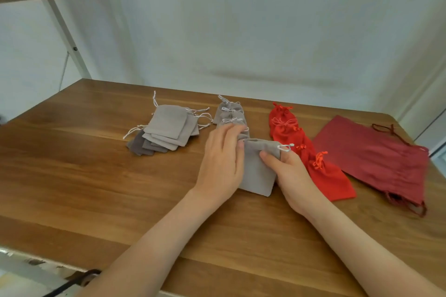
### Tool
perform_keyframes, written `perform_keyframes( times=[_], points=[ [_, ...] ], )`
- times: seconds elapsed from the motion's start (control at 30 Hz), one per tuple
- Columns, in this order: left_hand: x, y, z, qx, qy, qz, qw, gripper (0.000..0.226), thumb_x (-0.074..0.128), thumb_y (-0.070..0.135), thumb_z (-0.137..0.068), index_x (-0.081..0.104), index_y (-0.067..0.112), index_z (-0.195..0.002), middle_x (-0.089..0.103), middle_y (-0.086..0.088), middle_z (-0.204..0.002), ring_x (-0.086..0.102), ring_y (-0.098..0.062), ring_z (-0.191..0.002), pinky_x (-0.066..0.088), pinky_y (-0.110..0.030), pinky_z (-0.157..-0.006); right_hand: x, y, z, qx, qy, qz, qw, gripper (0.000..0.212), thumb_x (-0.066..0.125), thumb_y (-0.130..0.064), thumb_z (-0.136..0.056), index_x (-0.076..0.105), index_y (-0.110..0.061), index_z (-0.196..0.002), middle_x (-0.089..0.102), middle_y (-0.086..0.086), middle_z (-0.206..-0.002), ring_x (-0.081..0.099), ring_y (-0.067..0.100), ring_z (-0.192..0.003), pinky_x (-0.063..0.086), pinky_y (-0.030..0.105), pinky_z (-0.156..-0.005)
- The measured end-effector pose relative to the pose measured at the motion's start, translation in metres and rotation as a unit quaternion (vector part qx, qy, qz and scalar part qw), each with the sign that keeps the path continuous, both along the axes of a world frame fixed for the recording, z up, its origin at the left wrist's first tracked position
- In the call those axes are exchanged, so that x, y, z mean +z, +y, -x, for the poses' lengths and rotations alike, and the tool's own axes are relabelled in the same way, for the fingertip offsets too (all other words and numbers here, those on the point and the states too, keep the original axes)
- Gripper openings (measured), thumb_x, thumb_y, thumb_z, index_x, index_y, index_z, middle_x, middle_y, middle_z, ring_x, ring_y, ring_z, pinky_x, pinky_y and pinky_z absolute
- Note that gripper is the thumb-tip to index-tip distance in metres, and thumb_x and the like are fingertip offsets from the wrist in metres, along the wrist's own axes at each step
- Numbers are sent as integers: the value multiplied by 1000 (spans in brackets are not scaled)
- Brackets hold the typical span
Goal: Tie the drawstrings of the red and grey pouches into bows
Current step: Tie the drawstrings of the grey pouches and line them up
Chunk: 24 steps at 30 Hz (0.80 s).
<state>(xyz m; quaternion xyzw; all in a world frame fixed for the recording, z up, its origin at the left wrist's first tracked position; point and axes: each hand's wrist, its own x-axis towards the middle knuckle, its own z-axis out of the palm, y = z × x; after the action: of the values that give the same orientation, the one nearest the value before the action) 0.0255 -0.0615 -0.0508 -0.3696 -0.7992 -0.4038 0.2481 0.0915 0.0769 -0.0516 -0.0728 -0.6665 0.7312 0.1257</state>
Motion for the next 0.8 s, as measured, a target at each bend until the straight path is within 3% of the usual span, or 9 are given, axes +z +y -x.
perform_keyframes(
  times=[0.1,0.17,0.23,0.4,0.53,0.67,0.73,0.8],
  points=[
    [-6,2,3,-11,-147,30,989,27,32,25,-102,50,16,-120,58,2,-112,45,-1,-100,33,-9,-83,-4,0,1,13,-2,-14,1000,27,50,-5,-95,63,-8,-118,68,7,-116,63,22,-110,47,39,-97],
    [-6,3,4,-10,-197,43,979,19,31,28,-102,49,20,-99,59,3,-92,52,-8,-81,36,-15,-65,-6,-1,4,21,-11,-23,999,27,50,-6,-95,62,-9,-119,68,6,-116,63,22,-110,47,42,-98],
    [-6,2,5,7,-202,36,979,26,32,31,-102,44,18,-83,55,-1,-74,52,-13,-67,34,-26,-56,-6,0,5,29,-21,-19,999,26,50,-6,-95,62,-6,-119,68,8,-115,63,24,-109,48,43,-98],
    [0,1,5,7,-302,10,953,52,33,45,-99,47,10,-63,51,-1,-61,48,-15,-60,35,-34,-59,-3,1,3,46,-19,8,999,25,51,-7,-94,62,-4,-116,70,10,-112,65,24,-105,51,35,-91],
    [2,-1,6,6,-349,-13,937,65,34,51,-96,45,-4,-63,45,-7,-62,41,-13,-58,29,-27,-57,0,3,1,31,-4,38,999,30,53,-32,-94,65,-9,-110,68,9,-110,63,22,-103,50,37,-90],
    [5,-2,6,-10,-417,-63,906,58,40,53,-94,40,10,-55,39,0,-55,37,-9,-53,26,-23,-53,4,5,0,-23,29,19,999,27,46,-33,-93,66,-14,-97,66,-6,-87,56,14,-81,44,32,-71],
    [7,-1,12,-18,-473,-116,873,60,40,53,-94,35,22,-43,34,11,-45,30,-6,-43,23,-24,-49,4,6,0,-59,29,-23,998,25,44,-24,-98,66,-14,-92,63,-7,-81,53,11,-74,40,26,-64],
    [8,0,19,-14,-525,-164,835,56,47,50,-93,32,26,-45,28,12,-44,23,-7,-41,19,-23,-45,2,7,0,-97,24,-44,994,27,43,-17,-100,66,-10,-87,62,-4,-75,51,7,-66,39,23,-60]
  ],
)
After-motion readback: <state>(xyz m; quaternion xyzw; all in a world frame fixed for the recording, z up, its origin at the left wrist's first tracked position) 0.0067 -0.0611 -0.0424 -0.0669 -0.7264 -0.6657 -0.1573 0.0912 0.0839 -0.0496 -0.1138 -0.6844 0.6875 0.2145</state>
